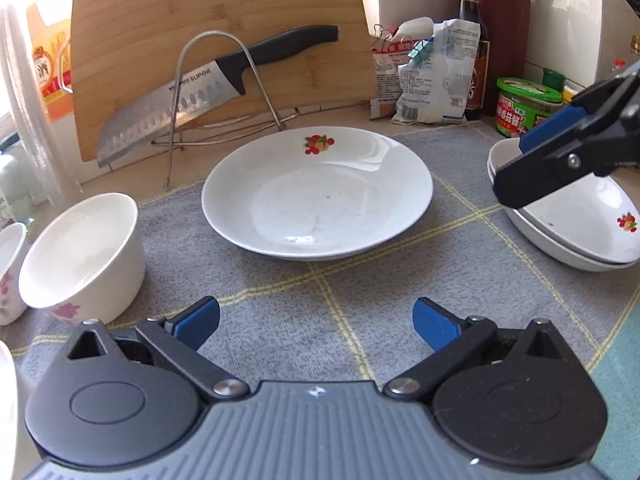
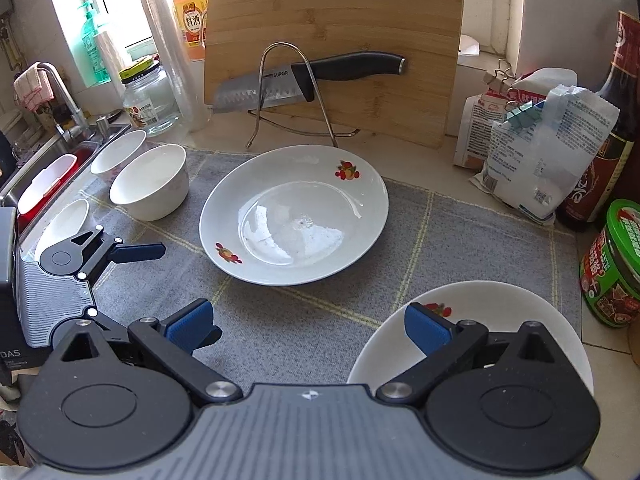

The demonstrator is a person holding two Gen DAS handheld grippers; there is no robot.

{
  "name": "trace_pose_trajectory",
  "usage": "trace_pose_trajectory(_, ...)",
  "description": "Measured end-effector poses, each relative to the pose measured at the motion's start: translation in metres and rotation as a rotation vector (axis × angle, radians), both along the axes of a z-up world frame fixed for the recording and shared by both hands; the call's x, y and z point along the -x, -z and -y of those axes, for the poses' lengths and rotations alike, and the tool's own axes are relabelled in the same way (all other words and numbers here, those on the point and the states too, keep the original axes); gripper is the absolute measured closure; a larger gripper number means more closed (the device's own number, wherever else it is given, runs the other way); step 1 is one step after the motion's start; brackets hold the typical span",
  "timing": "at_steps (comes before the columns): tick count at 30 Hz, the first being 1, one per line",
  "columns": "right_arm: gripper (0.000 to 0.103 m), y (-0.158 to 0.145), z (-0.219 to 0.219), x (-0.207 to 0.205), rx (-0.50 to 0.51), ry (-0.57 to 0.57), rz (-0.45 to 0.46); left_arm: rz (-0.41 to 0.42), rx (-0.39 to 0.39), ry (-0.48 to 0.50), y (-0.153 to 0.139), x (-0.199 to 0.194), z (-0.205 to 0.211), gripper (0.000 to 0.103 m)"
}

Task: Organize plates and bowls
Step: 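Move the right gripper to the white plate beside the cutting board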

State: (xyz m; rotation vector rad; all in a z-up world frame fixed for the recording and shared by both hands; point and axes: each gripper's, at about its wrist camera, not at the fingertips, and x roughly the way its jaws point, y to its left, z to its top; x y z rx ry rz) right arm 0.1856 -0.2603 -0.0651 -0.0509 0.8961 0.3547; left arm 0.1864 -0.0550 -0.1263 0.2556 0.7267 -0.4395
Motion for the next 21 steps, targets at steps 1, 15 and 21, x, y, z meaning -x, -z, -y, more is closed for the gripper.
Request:
trace_pose_trajectory(1,0.0,0.001,-0.003,-0.003,0.001,0.002,-0.005,-0.001,0.006,0.008,0.002,-0.002,-0.001,0.001)
trace_pose_trajectory(15,0.0,0.018,-0.025,-0.055,0.034,-0.037,-0.06,-0.021,0.058,0.021,0.018,-0.033,0.002,0.001)
trace_pose_trajectory(21,0.0,0.022,-0.022,-0.082,0.036,-0.05,-0.076,-0.023,0.057,0.001,0.018,-0.046,0.005,0.001)
